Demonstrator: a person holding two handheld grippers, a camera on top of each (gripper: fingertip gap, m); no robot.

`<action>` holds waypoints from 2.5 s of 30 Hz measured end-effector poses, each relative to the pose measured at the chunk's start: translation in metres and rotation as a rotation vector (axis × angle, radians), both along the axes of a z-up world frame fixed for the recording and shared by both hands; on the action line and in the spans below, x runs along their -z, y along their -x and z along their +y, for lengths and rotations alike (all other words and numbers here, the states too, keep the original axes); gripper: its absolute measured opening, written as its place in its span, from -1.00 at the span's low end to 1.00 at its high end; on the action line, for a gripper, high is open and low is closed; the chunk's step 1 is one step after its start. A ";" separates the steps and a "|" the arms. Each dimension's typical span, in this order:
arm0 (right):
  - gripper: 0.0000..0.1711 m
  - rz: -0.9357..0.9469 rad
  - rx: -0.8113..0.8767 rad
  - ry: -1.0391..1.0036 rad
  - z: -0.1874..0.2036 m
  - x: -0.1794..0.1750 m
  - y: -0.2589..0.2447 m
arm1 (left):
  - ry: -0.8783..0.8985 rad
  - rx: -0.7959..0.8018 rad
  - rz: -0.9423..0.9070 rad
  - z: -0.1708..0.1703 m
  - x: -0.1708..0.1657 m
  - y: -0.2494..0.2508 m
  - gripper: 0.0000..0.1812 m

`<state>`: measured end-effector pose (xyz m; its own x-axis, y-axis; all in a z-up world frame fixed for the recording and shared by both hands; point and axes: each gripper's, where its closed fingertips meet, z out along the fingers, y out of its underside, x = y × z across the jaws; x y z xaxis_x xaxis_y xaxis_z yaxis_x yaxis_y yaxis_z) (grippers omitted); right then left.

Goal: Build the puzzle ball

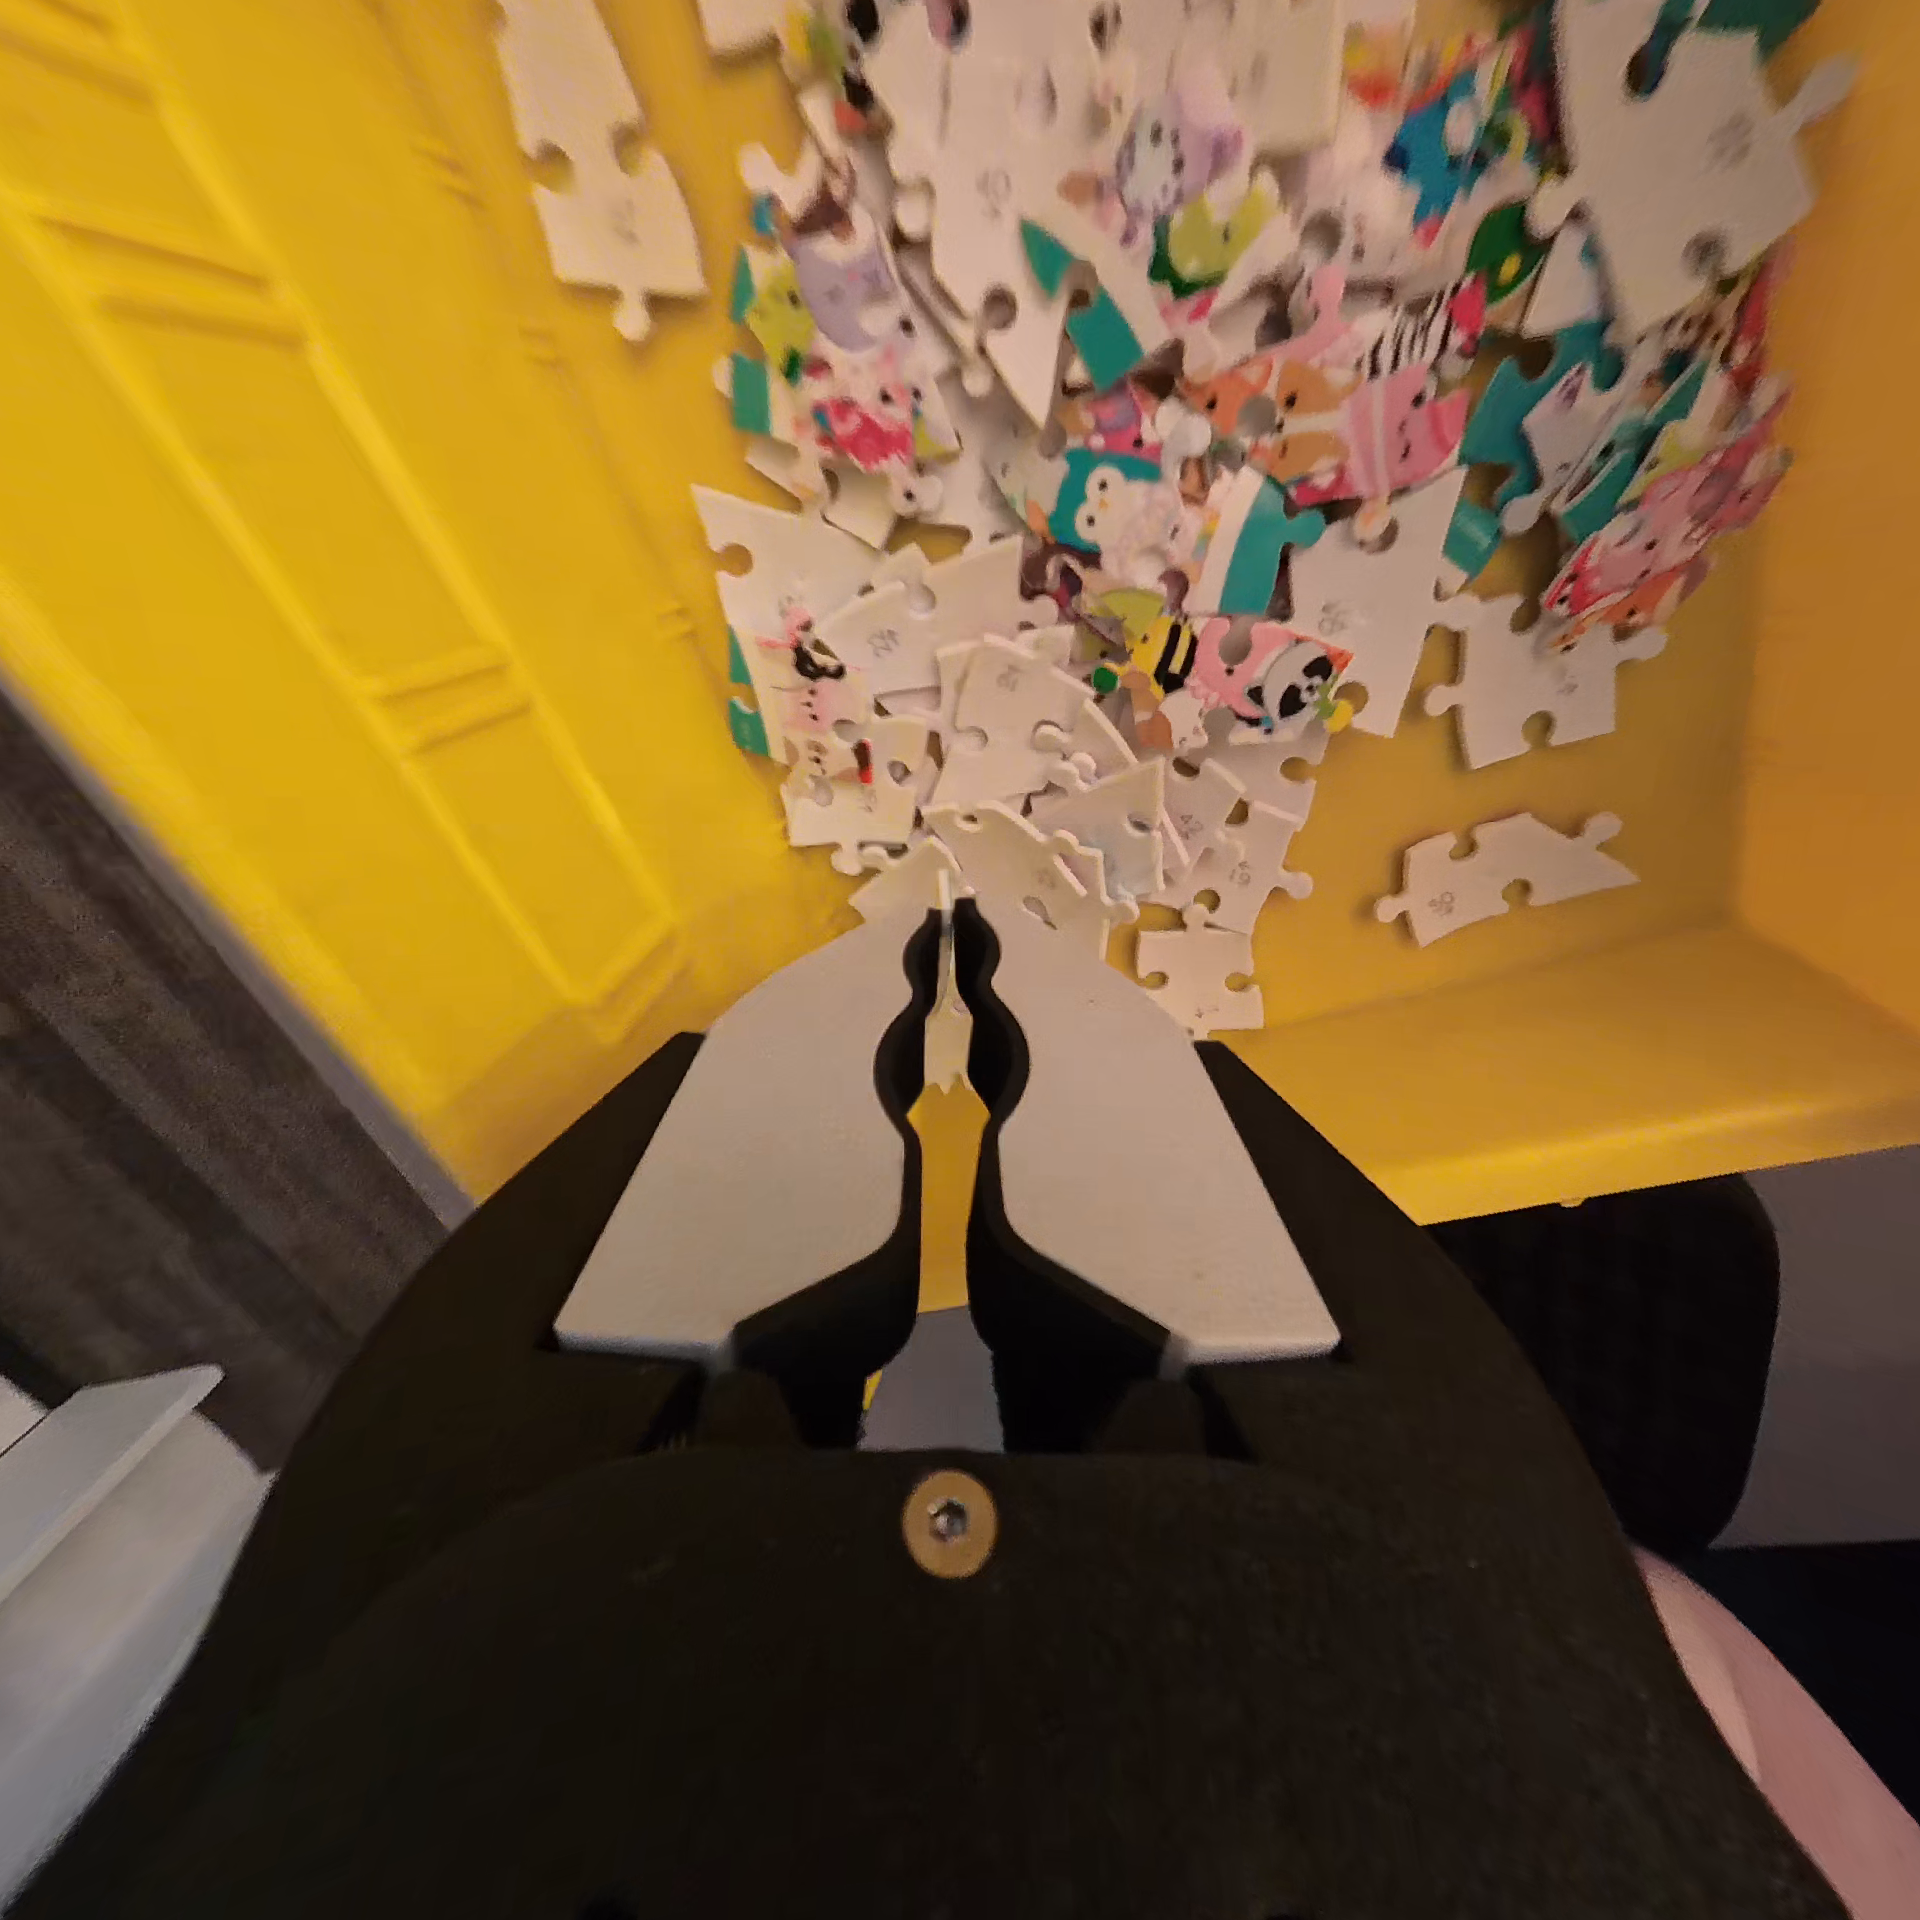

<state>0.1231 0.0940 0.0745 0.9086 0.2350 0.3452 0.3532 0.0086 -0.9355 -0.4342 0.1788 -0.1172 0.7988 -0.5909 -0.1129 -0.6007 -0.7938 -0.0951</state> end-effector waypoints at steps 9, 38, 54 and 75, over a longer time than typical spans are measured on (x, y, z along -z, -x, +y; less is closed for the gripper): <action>-0.56 -0.004 -0.002 0.006 0.001 0.002 0.001 | -0.068 0.065 -0.179 0.005 -0.018 -0.026 -0.98; -0.56 -0.016 0.001 0.023 0.005 0.008 0.001 | -0.256 0.032 -0.212 0.033 -0.040 -0.028 -0.79; -0.56 -0.027 0.002 0.043 0.008 0.015 0.001 | -0.113 0.122 -0.366 0.038 0.001 -0.084 -0.60; -0.56 -0.031 0.006 0.038 0.007 0.013 0.000 | 0.029 -0.063 -0.099 0.022 0.024 -0.024 -0.57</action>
<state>0.1235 0.1011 0.0613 0.8991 0.2432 0.3639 0.3817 -0.0290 -0.9238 -0.4097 0.2012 -0.1416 0.8409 -0.5409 -0.0150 -0.5381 -0.8331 -0.1280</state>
